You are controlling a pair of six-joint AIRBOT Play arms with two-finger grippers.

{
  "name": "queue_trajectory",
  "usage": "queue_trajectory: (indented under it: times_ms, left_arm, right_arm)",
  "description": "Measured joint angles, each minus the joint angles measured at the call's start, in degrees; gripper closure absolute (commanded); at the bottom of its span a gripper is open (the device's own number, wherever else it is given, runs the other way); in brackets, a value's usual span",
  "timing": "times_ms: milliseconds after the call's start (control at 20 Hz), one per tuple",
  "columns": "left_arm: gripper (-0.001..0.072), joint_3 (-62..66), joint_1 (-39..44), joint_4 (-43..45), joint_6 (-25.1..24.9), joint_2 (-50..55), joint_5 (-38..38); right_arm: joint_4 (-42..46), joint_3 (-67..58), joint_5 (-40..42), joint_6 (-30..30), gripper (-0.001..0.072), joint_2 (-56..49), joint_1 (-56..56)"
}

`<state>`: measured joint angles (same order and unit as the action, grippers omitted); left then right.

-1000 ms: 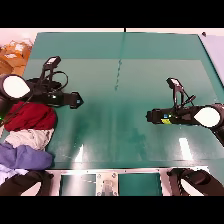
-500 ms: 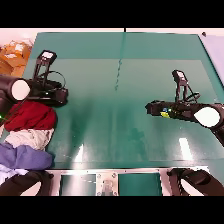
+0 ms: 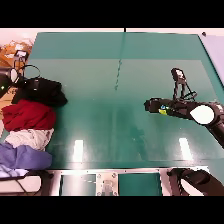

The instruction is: Fold the shirts.

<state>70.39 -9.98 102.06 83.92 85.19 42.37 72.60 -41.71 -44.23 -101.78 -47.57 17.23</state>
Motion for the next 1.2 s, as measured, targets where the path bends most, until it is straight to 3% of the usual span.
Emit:
queue_trajectory:
  times_ms: [250, 350, 550, 700, 800, 1200]
  left_arm:
    - [0.0016, 5.0, -3.6, -13.6, -7.3, 11.6, 0.5]
    - [0.0685, 5.6, -4.0, -17.3, -8.9, 13.9, 0.5]
    - [0.0681, 7.9, -4.2, -19.1, -11.4, 15.8, 3.3]
    - [0.0681, 13.7, -3.9, -22.2, -12.1, 15.7, 14.3]
    - [0.0681, 20.2, -2.5, -26.4, -12.2, 12.9, 17.4]
    - [0.068, 36.4, 14.9, -33.2, -7.1, 3.0, 28.2]
  right_arm:
    - [-0.1, 0.0, 0.3, 0.0, 0.0633, -1.9, 0.0]
    - [-0.2, 0.0, 0.3, 0.0, 0.0634, -2.4, 0.0]
    - [-0.3, 0.0, 0.3, 0.0, 0.0646, -2.8, 0.0]
    - [-0.5, -0.3, -0.3, 0.0, 0.0646, -2.9, 0.0]
    - [-0.6, -1.2, -1.2, 0.0, 0.0701, -2.9, -0.6]
    - [-0.6, -8.5, -10.7, 3.4, 0.0701, -2.9, -10.5]
